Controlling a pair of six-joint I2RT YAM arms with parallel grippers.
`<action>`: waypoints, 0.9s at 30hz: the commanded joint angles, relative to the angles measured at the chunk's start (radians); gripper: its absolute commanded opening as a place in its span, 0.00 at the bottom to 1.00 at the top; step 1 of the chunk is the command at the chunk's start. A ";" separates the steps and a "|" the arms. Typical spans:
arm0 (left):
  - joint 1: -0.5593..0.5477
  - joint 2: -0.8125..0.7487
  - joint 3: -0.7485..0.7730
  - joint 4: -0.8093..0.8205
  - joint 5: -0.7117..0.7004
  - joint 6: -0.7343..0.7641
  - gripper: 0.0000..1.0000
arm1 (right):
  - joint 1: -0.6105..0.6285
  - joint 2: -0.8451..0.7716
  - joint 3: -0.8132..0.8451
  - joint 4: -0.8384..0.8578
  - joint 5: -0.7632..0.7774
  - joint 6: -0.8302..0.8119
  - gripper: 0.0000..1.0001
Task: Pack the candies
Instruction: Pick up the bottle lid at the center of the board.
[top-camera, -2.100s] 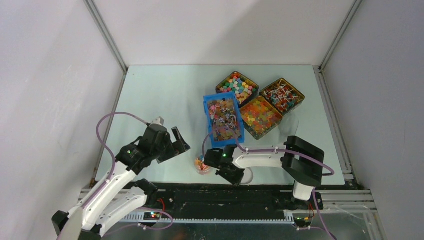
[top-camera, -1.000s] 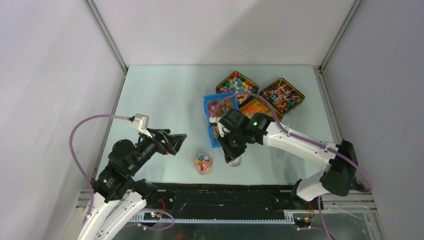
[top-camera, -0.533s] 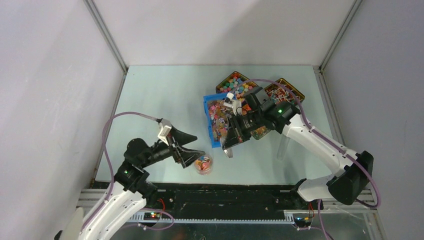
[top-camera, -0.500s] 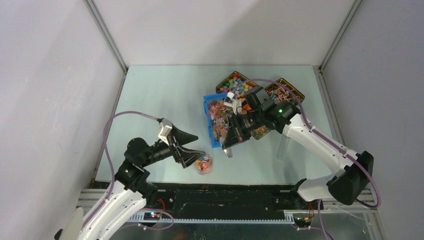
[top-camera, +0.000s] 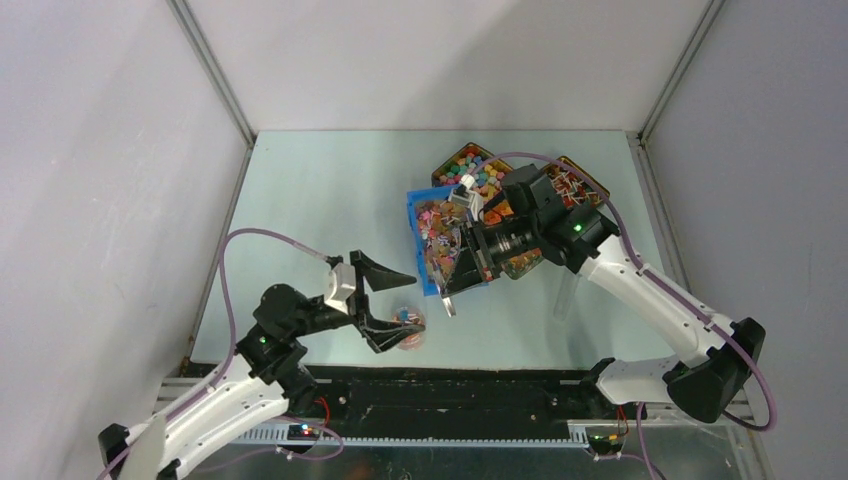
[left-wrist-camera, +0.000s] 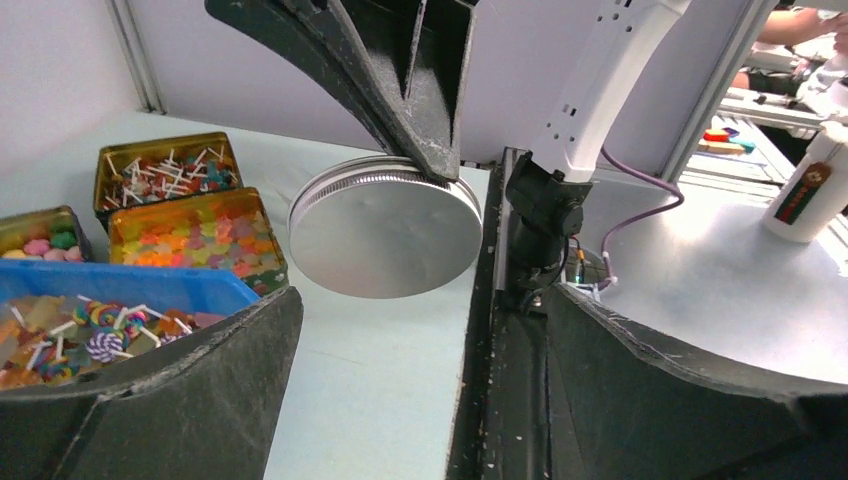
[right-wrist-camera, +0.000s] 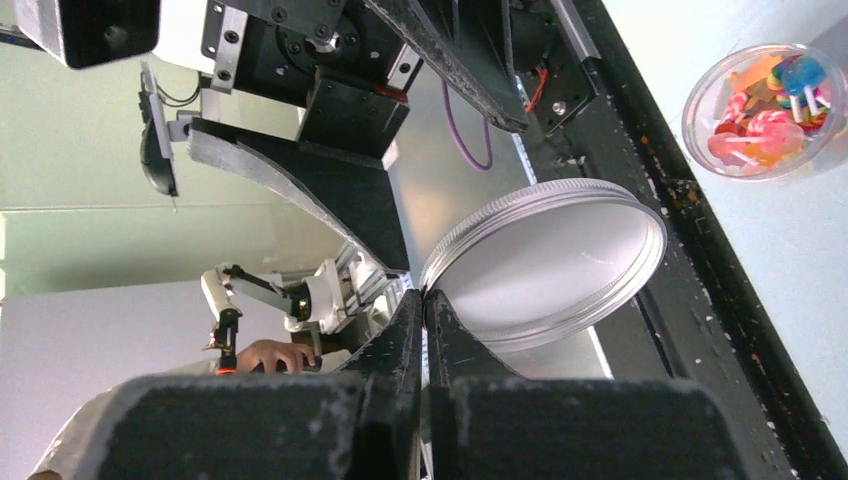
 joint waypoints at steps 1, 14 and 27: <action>-0.061 -0.003 0.016 0.029 -0.124 0.143 1.00 | -0.003 -0.029 0.037 0.049 -0.043 0.037 0.00; -0.175 0.040 0.043 0.031 -0.330 0.272 1.00 | 0.019 -0.040 0.037 0.071 -0.006 0.088 0.00; -0.239 0.119 0.042 0.132 -0.329 0.272 1.00 | 0.032 -0.035 0.038 0.110 -0.009 0.125 0.00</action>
